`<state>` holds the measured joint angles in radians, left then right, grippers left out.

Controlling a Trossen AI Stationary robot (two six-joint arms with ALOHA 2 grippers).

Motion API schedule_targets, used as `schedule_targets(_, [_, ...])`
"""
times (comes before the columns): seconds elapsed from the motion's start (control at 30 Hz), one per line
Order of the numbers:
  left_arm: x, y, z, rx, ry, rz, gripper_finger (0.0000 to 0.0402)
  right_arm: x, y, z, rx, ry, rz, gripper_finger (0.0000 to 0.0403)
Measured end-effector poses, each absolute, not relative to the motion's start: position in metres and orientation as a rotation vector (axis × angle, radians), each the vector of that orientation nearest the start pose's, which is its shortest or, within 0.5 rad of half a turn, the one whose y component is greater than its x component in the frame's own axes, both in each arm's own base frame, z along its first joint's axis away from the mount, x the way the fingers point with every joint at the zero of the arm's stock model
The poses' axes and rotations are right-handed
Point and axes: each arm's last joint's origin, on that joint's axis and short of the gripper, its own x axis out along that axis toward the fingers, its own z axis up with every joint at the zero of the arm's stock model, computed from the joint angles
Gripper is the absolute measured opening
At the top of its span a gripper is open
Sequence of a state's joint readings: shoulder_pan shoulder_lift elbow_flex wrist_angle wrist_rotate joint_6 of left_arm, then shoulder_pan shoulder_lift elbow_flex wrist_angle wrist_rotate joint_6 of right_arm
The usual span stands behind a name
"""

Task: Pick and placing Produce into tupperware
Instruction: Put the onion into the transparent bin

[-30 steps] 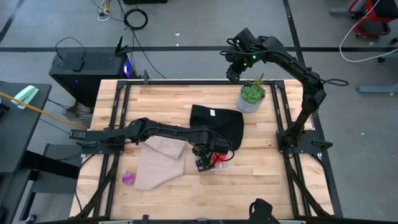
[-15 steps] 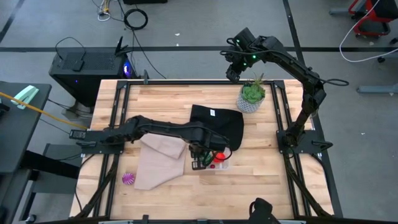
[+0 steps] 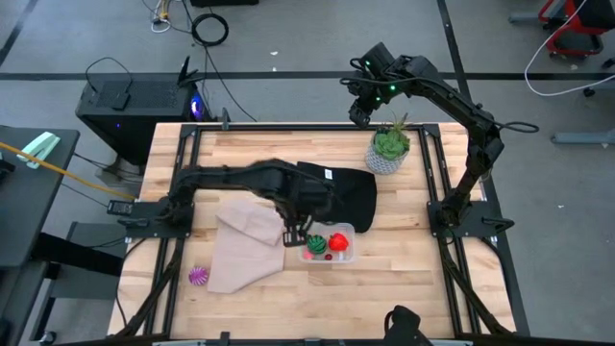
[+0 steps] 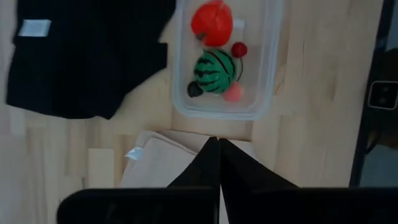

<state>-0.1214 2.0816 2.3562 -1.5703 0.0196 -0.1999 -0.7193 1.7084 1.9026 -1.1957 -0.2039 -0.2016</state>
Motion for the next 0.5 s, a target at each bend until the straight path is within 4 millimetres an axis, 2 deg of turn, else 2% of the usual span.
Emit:
schedule_targets(0.23, [0.368,-0.035,0.397,-0.127,1.211,0.021,0.0004,0.257,-0.217,0.39,0.284,0.94,-0.384,0.0087])
schedule_targets(0.5, [0.351,-0.035,0.417,-0.046,1.151,-0.018,0.0002,0.257,-0.217,0.39,0.298,0.936,-0.392,0.0087])
